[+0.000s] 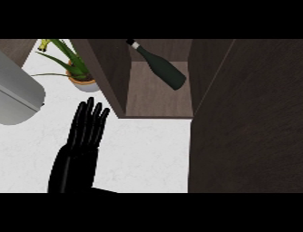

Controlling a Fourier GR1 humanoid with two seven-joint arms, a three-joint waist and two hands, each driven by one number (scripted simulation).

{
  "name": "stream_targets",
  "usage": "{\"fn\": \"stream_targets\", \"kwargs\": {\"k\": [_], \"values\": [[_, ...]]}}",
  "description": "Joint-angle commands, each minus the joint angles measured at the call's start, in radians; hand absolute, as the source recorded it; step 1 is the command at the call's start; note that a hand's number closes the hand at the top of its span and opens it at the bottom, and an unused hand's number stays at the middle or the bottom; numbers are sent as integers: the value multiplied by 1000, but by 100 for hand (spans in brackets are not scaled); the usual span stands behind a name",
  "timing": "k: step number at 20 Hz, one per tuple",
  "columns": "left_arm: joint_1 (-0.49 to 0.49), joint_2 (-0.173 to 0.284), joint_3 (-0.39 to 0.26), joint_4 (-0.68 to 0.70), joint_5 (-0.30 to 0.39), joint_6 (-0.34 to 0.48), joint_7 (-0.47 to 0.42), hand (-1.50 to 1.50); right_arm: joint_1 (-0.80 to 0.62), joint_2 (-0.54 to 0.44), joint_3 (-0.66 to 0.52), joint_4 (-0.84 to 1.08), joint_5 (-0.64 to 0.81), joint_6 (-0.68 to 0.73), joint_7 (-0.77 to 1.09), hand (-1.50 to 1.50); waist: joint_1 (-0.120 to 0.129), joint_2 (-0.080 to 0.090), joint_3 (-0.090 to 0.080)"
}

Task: Pick up the wine, place it into the cabinet and close the cabinet

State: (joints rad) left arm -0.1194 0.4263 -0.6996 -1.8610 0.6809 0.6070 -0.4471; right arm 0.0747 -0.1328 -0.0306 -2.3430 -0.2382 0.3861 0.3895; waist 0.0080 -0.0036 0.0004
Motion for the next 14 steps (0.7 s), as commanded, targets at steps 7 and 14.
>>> {"fn": "stream_targets", "kwargs": {"k": [7, 14], "values": [[278, 221, 133, -315, 5, 21, 22, -150, 68, -60, 187, -29, -37, 157, 70, 150, 14, -1, 0], [554, 317, 306, -374, 93, -164, -130, -150, 63, -23, 330, -145, -123, 65, 230, 150, 25, -3, -3]]}}
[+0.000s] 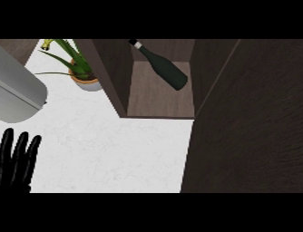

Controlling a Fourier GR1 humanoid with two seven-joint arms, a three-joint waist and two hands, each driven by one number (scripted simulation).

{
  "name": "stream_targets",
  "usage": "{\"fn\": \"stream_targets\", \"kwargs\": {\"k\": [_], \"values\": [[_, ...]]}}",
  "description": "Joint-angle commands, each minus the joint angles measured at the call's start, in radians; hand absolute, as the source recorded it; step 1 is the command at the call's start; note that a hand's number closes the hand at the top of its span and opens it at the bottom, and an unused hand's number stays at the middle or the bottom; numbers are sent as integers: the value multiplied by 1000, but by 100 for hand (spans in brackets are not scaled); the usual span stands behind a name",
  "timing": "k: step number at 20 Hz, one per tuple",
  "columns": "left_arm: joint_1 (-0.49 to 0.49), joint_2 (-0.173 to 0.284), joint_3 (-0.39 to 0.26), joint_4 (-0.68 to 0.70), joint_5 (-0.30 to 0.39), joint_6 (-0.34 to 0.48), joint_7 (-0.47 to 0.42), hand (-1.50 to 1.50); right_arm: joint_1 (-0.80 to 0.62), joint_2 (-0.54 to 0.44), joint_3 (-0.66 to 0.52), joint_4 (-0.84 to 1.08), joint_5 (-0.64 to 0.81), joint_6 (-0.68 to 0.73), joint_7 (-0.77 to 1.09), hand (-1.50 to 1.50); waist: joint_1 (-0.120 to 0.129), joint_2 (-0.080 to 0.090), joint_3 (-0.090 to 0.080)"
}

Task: Pick up the wine, place it into the cabinet and close the cabinet

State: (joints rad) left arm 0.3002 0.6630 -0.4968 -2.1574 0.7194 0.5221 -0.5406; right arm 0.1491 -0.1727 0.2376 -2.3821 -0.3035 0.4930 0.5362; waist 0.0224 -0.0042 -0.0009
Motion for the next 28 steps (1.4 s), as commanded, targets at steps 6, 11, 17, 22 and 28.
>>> {"fn": "stream_targets", "kwargs": {"k": [6, 11, 17, 22, 28], "values": [[288, 133, 290, -125, 166, -202, -41, -150, -9, 102, 304, -157, 127, -134, 145, 150, 1, -7, -1], [375, 123, 358, -96, 173, -293, -87, -150, -249, 171, 466, -31, 331, -318, 162, 150, 9, -6, -2], [456, 154, 527, -26, 261, -494, -96, -150, -474, 172, 553, 150, 446, -502, 143, 150, 17, -4, -2], [440, 163, 604, -58, 321, -519, -23, -150, -729, 172, 470, 325, 371, -653, 177, 150, 11, 3, 0], [486, 128, 653, -20, 309, -619, -24, -150, -910, 173, 326, 615, 299, -652, 56, 150, 18, 7, 0]]}}
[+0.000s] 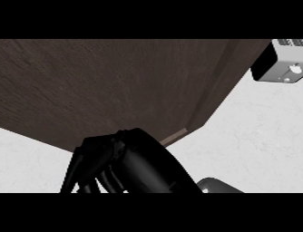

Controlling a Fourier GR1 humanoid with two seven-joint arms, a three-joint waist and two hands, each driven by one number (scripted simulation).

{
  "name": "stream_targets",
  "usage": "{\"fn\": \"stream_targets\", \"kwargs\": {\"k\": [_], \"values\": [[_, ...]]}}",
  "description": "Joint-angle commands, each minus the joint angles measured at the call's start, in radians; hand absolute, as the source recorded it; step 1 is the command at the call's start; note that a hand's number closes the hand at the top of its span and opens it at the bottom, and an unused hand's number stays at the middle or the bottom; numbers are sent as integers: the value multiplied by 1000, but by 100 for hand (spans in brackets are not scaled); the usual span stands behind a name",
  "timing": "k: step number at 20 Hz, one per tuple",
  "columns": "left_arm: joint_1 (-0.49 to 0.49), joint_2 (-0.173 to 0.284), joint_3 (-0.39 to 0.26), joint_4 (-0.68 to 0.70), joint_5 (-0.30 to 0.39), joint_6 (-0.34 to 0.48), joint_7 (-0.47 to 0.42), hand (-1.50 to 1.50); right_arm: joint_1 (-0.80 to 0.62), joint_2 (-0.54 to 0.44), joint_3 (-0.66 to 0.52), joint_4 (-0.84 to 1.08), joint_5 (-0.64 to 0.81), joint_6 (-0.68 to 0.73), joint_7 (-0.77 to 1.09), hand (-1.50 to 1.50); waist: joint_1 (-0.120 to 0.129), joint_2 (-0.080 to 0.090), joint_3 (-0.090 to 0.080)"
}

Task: Pick up the wine, place it into the cabinet and close the cabinet

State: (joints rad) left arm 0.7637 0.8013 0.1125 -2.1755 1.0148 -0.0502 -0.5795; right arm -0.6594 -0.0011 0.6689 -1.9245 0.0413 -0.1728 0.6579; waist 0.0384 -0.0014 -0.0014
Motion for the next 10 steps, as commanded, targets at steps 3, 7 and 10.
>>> {"fn": "stream_targets", "kwargs": {"k": [3, 7, 10], "values": [[-14, 0, 89, -55, 71, 0, 85, -150, -232, 1, -138, 262, -79, -36, -57, 150, -3, 4, 1], [7, -44, 75, -14, 4, -46, 111, -150, -234, 1, -195, 349, -48, 16, -136, 150, -17, 2, 1], [11, -44, 77, -40, 13, -57, 143, -150, -295, -9, -273, 520, -40, 61, -250, 150, -8, 6, 1]]}}
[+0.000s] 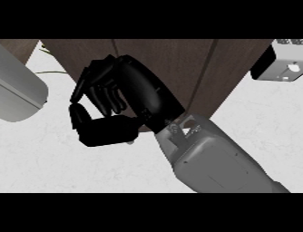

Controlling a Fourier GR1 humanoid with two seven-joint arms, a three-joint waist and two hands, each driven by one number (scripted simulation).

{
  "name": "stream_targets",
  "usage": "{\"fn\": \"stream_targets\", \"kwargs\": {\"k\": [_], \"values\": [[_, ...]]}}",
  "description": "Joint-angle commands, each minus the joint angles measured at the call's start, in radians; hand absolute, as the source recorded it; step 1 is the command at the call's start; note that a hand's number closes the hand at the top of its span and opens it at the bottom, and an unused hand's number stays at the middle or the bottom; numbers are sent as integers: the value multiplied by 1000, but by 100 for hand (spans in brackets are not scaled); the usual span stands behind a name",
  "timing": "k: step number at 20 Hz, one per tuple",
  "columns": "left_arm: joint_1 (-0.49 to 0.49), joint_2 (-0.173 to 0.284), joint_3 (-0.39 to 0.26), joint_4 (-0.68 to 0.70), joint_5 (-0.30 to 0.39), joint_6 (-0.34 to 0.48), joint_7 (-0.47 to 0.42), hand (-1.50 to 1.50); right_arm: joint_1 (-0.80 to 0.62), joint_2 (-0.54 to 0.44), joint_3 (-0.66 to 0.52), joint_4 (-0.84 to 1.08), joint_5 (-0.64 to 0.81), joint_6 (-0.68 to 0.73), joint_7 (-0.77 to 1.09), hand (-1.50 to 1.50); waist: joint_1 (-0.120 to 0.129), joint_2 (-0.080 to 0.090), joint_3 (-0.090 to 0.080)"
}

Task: Pick up the wine, place it into the cabinet and close the cabinet

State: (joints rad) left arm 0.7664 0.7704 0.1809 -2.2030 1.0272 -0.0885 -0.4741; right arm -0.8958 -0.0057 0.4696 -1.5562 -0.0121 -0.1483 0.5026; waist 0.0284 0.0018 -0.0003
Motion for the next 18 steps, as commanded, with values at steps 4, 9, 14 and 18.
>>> {"fn": "stream_targets", "kwargs": {"k": [4, 9, 14, 18], "values": [[-66, -41, -57, -85, -32, 85, 109, -150, -65, -38, -160, 195, -17, 81, -141, 150, -17, 2, 1], [-133, -108, -199, -16, -171, 94, 98, -150, -115, -61, -217, 311, -27, 139, -179, 150, -19, 3, 0], [-228, -109, -213, 0, -168, 157, 141, -150, -114, -112, -237, 394, -6, 175, -296, 150, -24, 8, 0], [-283, -111, -227, 17, -169, 200, 178, -150, -155, -136, -270, 435, -7, 177, -314, 150, -24, 11, 0]]}}
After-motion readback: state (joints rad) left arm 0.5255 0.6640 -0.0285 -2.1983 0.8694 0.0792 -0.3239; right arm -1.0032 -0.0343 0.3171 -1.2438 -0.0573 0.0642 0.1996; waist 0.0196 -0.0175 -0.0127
